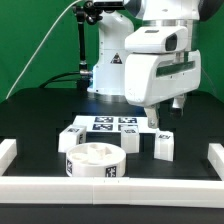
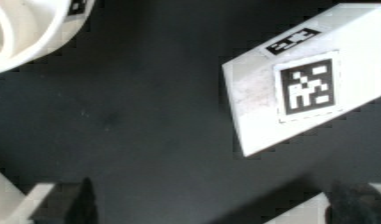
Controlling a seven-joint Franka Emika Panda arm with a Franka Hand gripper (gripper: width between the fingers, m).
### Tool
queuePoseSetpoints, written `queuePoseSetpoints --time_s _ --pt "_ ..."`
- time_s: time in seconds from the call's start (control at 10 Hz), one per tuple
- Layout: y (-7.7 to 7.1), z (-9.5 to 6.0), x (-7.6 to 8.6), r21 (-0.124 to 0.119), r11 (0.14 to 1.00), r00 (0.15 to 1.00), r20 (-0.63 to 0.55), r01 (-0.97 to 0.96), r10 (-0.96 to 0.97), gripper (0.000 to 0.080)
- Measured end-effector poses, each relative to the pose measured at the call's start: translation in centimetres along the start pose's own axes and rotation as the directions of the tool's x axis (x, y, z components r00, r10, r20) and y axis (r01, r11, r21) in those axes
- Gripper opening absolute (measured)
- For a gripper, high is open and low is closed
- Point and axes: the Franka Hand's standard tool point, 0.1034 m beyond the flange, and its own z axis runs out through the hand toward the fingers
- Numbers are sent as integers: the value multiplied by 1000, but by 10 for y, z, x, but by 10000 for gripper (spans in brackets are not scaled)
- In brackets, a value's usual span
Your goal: Assemble stool
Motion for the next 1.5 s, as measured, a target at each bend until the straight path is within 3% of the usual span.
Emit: queuePoseSetpoints --time_s 0.4,0.6,0.9,1.1,1.4,1.5 --pt "1 1 -2 1 1000 1000 1 -2 2 650" --pt "16 9 -41 3 998 998 18 59 -59 650" --pt "45 14 -85 -7 989 989 22 148 -147 650" --pt "43 15 -83 -6 991 991 21 133 -133 650" --pt "54 27 -96 1 929 929 25 370 -370 650" --pt "58 31 -96 14 903 903 32 429 -429 650"
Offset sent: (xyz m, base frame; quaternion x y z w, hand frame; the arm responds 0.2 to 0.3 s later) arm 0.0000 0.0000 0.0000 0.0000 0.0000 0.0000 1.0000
